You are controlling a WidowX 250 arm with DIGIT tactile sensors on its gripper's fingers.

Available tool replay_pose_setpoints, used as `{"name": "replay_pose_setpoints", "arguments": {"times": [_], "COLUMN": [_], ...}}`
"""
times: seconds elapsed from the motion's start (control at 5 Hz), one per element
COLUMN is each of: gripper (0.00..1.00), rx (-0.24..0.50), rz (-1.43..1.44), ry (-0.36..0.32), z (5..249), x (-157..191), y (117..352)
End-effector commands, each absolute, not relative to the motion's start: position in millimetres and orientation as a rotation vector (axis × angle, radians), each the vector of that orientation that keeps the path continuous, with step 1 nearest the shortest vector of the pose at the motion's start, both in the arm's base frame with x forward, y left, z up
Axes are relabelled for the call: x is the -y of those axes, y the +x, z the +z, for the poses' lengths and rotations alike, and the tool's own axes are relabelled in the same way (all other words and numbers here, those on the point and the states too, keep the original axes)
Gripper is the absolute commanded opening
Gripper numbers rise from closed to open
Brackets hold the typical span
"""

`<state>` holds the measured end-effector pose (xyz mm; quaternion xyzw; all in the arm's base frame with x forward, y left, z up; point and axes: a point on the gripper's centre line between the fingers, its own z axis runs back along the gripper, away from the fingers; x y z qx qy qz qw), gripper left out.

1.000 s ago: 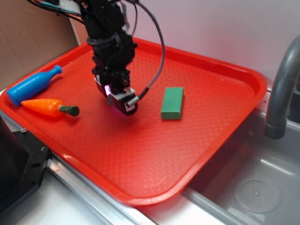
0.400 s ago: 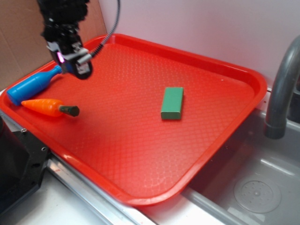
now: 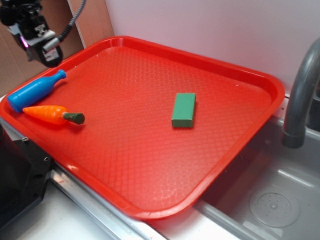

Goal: Grab the rock.

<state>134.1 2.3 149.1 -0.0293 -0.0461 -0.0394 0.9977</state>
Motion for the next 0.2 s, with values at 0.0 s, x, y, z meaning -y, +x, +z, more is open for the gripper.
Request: {"name": "replay_pose_setpoints", "arguments": {"times": [0.0], "gripper": [0.00], "rx": [0.098], "rz": [-0.059], "ry": [-0.029], "z": [149.2], "x": [-4.4], "y": [153.2]}}
